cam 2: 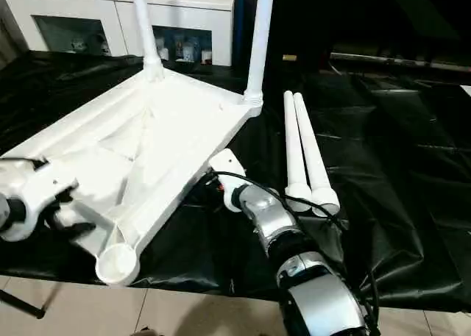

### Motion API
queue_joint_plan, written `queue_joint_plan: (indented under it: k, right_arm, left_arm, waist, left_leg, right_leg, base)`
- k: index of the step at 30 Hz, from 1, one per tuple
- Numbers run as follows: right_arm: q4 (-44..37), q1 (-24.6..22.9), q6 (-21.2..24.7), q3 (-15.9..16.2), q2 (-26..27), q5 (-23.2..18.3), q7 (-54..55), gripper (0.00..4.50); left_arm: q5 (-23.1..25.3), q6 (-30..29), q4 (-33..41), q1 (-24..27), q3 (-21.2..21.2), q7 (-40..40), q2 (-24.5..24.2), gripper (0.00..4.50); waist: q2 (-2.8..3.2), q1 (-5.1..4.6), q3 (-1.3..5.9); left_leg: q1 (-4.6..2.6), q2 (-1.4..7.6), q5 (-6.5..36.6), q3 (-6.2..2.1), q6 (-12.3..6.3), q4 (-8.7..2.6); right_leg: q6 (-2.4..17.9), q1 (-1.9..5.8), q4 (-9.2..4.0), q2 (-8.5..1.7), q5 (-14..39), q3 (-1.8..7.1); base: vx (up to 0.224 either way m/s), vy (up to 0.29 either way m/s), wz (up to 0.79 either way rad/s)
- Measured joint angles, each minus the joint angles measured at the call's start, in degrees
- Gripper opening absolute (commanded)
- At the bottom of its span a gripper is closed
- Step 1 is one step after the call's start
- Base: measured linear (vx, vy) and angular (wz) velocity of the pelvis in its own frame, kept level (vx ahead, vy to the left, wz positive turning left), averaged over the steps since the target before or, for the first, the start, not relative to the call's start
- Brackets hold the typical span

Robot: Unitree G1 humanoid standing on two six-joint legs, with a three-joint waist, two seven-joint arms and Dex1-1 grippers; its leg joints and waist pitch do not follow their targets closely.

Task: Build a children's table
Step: Rotate table base

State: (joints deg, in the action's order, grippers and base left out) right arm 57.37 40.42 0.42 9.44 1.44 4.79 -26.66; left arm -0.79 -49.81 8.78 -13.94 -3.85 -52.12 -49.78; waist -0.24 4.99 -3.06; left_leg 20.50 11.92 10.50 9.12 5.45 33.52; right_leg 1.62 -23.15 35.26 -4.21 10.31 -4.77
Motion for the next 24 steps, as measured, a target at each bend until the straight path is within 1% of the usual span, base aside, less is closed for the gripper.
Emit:
queue_joint_plan:
  k: [4, 6, 7, 9, 11, 12, 14, 17, 20, 24]
  right_arm:
    - [0.0, 0.0, -0.2, 0.4, 1.0, 0.0, -0.3, 4.19]
    - [0.0, 0.0, -0.7, 0.5, 0.9, 0.1, -0.3, 4.19]
    - [0.0, 0.0, -0.7, 0.5, 0.8, 0.1, -0.3, 4.19]
    - [0.0, 0.0, -0.8, 0.5, 0.8, 0.1, -0.3, 4.19]
    - [0.0, 0.0, -0.9, 0.5, 0.8, 0.2, -0.3, 4.19]
    - [0.0, 0.0, -0.9, 0.5, 0.9, 0.2, -0.3, 4.19]
    - [0.0, 0.0, -0.9, 0.5, 0.8, 0.3, -0.3, 4.19]
    - [0.0, 0.0, -1.0, 0.5, 0.8, 0.3, -0.2, 4.19]
    - [0.0, 0.0, -1.0, 0.5, 0.8, 0.4, -0.1, 4.19]
    - [0.0, 0.0, -1.0, 0.5, 1.0, 0.4, -0.1, 4.19]
  left_arm:
    - [0.1, 1.1, 0.2, -2.0, 2.5, 1.3, -2.0, 4.43]
    - [0.6, 0.9, -1.4, -2.3, 3.7, 2.7, -3.5, 4.43]
    - [0.9, 0.8, -2.4, -2.5, 4.5, 3.4, -4.4, 4.43]
    - [2.2, 0.7, -4.2, -2.4, 5.8, 4.0, -8.0, 4.43]
    - [4.9, 1.5, -5.5, -0.7, 5.7, 4.0, -12.7, 4.43]
    - [6.2, 1.9, -5.9, 1.0, 5.5, 4.0, -14.8, 4.43]
    - [8.1, 2.4, -7.2, 4.7, 4.2, 3.7, -17.5, 4.43]
    - [8.3, 2.1, -7.1, 8.8, 2.1, 3.0, -17.8, 4.43]
    - [6.9, 0.6, -4.4, 10.0, 1.0, 2.1, -16.6, 4.43]
    - [3.0, -0.9, 1.3, 10.8, 0.1, 1.0, -11.3, 4.43]
  waist:
    - [0.03, -0.48, -0.01]
    - [0.02, -0.72, -0.01]
    - [0.01, -0.80, -0.01]
    - [0.00, -1.11, -0.02]
    - [0.01, -1.48, -0.02]
    - [0.01, -1.67, -0.02]
    - [0.07, -1.67, -0.06]
    - [0.10, -1.34, -0.08]
    - [0.07, -0.94, -0.13]
    - [0.05, -1.01, -0.13]
  left_leg:
    - [-0.04, -0.01, 0.0, 0.00, 0.00, 0.00]
    - [-0.04, 0.00, 0.0, 0.00, 0.00, 0.00]
    - [-0.04, 0.01, 0.0, -0.01, 0.00, 0.00]
    - [-0.03, 0.01, 0.0, -0.03, 0.00, -0.01]
    - [-0.03, 0.00, 0.0, -0.04, 0.00, 0.00]
    - [-0.01, -0.01, 0.0, -0.03, 0.00, -0.02]
    - [-0.02, -0.02, 0.0, -0.03, -0.01, -0.04]
    - [0.04, -0.01, 0.0, -0.03, -0.01, -0.04]
    - [0.04, -0.01, 0.0, -0.03, -0.01, 0.00]
    - [-0.07, -0.04, 0.0, 0.04, -0.01, 0.04]
  right_leg:
    - [0.0, 0.00, 0.01, 0.00, 0.0, 0.02]
    - [0.0, 0.00, 0.02, 0.02, 0.0, 0.01]
    - [0.0, 0.00, 0.02, 0.03, 0.0, 0.01]
    - [0.0, -0.01, 0.00, 0.05, 0.0, 0.01]
    - [0.0, 0.00, -0.03, 0.04, 0.0, 0.03]
    - [-0.1, -0.01, -0.07, 0.04, 0.0, 0.04]
    - [-0.1, -0.01, -0.14, 0.03, 0.1, 0.08]
    - [-0.1, -0.02, -0.17, 0.04, 0.1, 0.07]
    - [-0.1, -0.01, -0.13, 0.04, 0.1, 0.07]
    - [0.0, 0.03, -0.03, 0.00, 0.0, 0.15]
  base:
    - [0.000, 0.000, 0.00]
    - [0.000, 0.000, 0.00]
    - [0.000, 0.000, 0.00]
    - [0.000, 0.000, 0.00]
    - [0.000, 0.000, 0.00]
    - [0.000, 0.000, 0.00]
    - [0.000, 0.000, 0.00]
    - [0.000, 0.000, 0.00]
    - [0.000, 0.000, 0.00]
    - [0.000, 0.000, 0.00]
